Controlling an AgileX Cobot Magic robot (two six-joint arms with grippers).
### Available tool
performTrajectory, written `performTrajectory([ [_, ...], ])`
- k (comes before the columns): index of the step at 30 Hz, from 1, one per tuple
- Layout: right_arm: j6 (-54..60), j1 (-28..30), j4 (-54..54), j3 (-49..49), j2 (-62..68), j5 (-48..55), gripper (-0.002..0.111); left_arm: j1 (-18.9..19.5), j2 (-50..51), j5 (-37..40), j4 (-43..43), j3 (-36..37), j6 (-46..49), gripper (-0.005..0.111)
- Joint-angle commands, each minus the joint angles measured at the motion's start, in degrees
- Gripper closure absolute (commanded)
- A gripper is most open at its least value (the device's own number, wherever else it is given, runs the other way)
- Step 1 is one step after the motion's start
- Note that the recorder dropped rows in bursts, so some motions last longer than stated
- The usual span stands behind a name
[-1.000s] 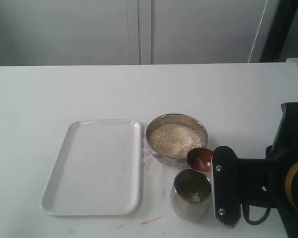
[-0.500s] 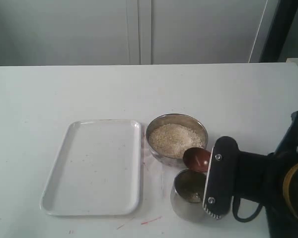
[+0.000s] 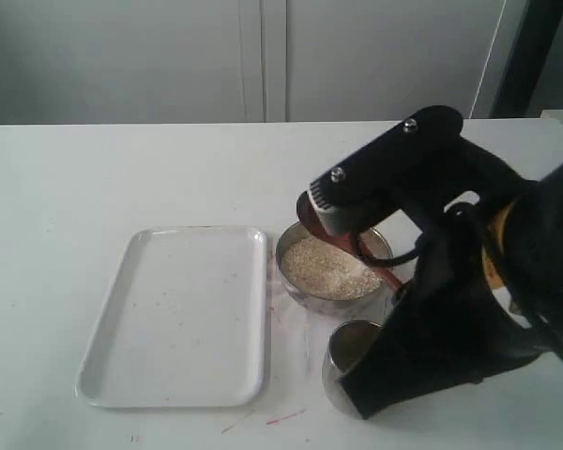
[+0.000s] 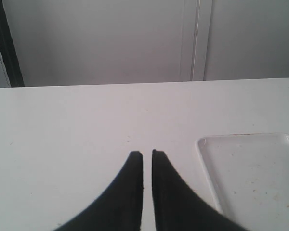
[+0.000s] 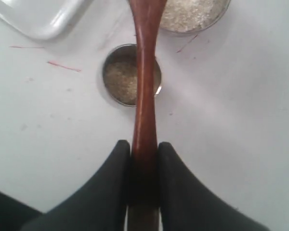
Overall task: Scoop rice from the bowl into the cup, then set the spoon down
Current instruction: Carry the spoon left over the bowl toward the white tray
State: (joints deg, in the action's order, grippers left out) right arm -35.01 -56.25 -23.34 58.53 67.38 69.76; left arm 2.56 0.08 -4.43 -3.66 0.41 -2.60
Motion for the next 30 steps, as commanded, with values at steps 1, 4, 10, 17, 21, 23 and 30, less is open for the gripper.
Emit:
performTrajectory([
  [1, -4.26, 0.47, 7.68, 1.36, 1.66, -4.40, 0.108, 0.06, -0.08, -0.26, -0.17, -0.41, -0.21, 0.092],
  [4, -4.26, 0.47, 12.51, 1.35, 3.20, -10.66, 0.108, 0.06, -0.08, -0.26, -0.17, -0.41, -0.21, 0.092],
  [10, -8.09, 0.47, 11.57, 1.46, 6.44, -17.10, 0.108, 0.06, -0.08, -0.26, -0.17, -0.41, -0.21, 0.092],
  [17, -14.60, 0.47, 5.57, 6.18, 12.26, -18.49, 0.108, 0.06, -0.08, -0.26, -0.17, -0.41, -0.21, 0.092],
  [21, -17.17, 2.00, 3.36, 14.87, 18.68, -18.64, 0.108, 0.06, -0.08, -0.26, -0.17, -0.41, -0.21, 0.092],
  [23, -17.92, 2.69, 3.62, 18.53, 22.11, -18.66, 0.108, 0.06, -0.08, -0.26, -0.17, -0.41, -0.21, 0.092],
  [30, -22.71, 3.27, 3.15, 30.13, 40.55, -20.72, 0.108, 0.06, -0.08, -0.26, -0.17, -0.41, -0.21, 0.092],
])
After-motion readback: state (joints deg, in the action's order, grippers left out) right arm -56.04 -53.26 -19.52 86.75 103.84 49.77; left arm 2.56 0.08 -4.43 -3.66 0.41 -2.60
